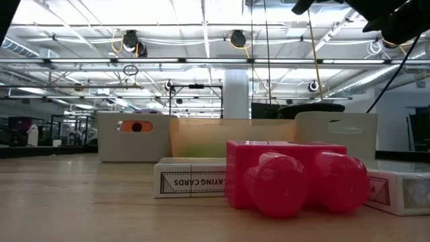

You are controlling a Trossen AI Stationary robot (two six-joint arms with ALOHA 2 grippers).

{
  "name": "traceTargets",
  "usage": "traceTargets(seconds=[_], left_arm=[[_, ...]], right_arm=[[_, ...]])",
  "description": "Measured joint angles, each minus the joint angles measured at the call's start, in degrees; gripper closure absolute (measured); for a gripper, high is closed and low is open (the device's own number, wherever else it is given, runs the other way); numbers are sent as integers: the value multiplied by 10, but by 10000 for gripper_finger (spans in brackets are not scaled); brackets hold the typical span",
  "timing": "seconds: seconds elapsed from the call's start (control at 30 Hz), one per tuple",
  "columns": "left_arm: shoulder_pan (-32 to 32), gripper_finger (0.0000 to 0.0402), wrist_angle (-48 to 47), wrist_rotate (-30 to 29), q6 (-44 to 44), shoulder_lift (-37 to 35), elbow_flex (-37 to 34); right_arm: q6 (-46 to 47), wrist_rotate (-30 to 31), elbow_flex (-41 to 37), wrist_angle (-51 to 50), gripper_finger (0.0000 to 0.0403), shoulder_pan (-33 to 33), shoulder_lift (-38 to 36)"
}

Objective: Pick & Place Toys
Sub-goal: Put the green game piece into the orange bin

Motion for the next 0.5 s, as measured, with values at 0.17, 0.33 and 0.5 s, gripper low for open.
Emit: traceTargets(seconds=[0.17,0.33,0.5], left_arm=[[4,261,12,1,11,4,-1],[4,261,4,0,9,3,-2],[4,261,-10,20,0,3,-2]], right_arm=[[-1,-10,6,-56,160,-2,2],[-1,-7,5,-63,161,-4,1],[1,-6,5,-58,161,-10,1]])
